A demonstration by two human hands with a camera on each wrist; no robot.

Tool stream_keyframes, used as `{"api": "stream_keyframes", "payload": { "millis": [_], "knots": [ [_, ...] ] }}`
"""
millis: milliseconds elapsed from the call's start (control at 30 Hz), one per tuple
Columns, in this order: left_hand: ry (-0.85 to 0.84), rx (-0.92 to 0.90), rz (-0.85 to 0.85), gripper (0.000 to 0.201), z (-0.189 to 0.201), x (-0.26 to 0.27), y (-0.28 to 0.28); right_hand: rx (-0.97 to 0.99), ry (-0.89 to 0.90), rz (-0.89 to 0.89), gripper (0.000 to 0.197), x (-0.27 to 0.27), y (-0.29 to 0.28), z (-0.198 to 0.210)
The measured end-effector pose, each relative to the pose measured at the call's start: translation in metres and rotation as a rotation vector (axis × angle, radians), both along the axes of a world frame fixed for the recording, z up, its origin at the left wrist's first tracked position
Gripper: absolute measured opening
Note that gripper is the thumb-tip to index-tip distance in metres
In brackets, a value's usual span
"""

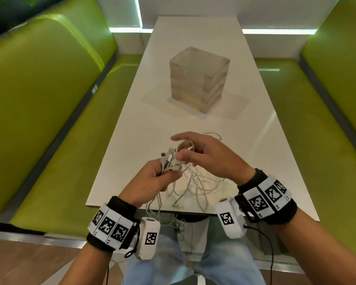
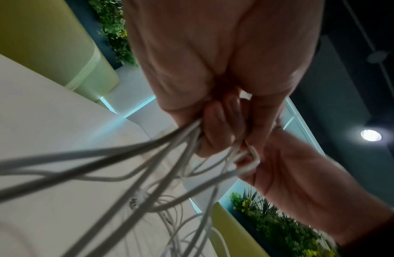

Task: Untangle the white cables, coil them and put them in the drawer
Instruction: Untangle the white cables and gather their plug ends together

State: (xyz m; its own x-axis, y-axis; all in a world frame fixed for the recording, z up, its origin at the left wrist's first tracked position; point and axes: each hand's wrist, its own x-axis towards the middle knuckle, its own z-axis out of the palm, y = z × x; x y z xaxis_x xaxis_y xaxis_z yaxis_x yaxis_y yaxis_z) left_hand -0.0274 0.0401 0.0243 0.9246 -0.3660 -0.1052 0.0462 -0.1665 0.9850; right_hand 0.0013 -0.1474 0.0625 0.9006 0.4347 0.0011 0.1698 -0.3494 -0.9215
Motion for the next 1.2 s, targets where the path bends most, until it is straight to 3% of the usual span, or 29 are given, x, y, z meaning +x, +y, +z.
{"api": "stream_keyframes", "payload": {
  "millis": [33, 100, 233, 367, 567, 767, 867, 1067, 1200],
  "knots": [
    [0.002, -0.001, 0.022, 0.029, -0.001, 0.000, 0.003, -0.036, -0.033, -0.017, 0.031, 0.000, -0.002, 0.000],
    [-0.017, -0.054, 0.120, 0.021, -0.004, 0.001, 0.009, -0.016, -0.024, -0.068, 0.016, -0.001, -0.007, -0.001],
    [0.025, -0.289, 0.299, 0.019, -0.010, 0.007, 0.017, 0.101, 0.093, -0.060, 0.014, -0.011, -0.011, 0.006],
    [0.091, -0.573, 0.320, 0.018, -0.007, 0.008, 0.018, 0.176, 0.199, 0.030, 0.014, -0.023, -0.011, 0.015],
    [0.084, -0.600, 0.507, 0.019, -0.005, 0.015, 0.025, 0.194, 0.322, 0.167, 0.013, -0.039, -0.020, 0.023],
    [0.082, -0.600, 0.550, 0.022, -0.006, 0.017, 0.029, 0.265, 0.369, 0.250, 0.015, -0.046, -0.034, 0.026],
    [0.074, -0.582, 0.537, 0.022, -0.006, 0.016, 0.027, 0.109, 0.347, 0.252, 0.016, -0.045, -0.035, 0.014],
    [0.064, -0.570, 0.504, 0.021, -0.003, 0.015, 0.022, -0.441, 0.137, 0.388, 0.019, -0.049, -0.030, -0.031],
    [0.045, -0.579, 0.449, 0.023, 0.001, 0.014, 0.017, -0.579, 0.026, 0.413, 0.018, -0.057, -0.025, -0.048]
  ]
}}
